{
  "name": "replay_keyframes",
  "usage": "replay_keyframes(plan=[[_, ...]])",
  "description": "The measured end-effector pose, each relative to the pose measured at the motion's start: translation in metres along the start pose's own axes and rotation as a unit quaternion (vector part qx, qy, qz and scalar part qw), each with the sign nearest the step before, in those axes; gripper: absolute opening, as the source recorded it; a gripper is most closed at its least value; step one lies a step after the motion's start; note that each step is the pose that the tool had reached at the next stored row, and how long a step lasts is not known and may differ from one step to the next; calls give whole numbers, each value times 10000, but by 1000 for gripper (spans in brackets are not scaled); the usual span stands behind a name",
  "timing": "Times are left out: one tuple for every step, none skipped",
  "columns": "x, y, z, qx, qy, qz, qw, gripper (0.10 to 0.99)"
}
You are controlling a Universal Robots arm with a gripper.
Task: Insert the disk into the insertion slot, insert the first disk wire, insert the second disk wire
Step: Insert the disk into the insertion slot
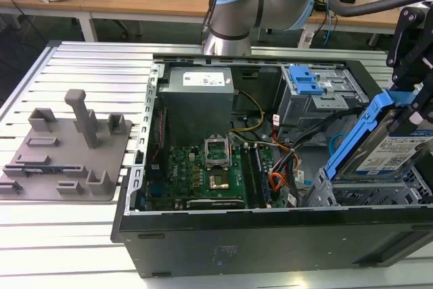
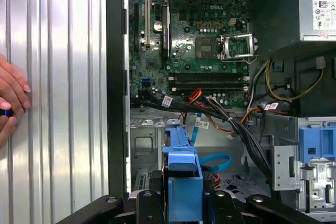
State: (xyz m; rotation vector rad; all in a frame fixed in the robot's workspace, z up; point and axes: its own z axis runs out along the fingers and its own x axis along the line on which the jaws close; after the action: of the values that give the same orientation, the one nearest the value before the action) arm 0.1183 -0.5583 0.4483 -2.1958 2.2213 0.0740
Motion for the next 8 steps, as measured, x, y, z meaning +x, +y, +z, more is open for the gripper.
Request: replay_keyframes(plan=[[1,-1,12,0,-1,-1,10000,365],[1,-1,20,0,-2,-1,10000,365],[1,-1,32,-1,-2,-1,10000,365],[2,-2,53,-1,-1,0,10000,365],[3,-3,76,-2,-2,0,10000,365],[4,-3,98,-2,-1,0,10000,365],[5,-4,111,-2,-1,0,10000,365],[6,-4,136,-2,-1,0,10000,365]])
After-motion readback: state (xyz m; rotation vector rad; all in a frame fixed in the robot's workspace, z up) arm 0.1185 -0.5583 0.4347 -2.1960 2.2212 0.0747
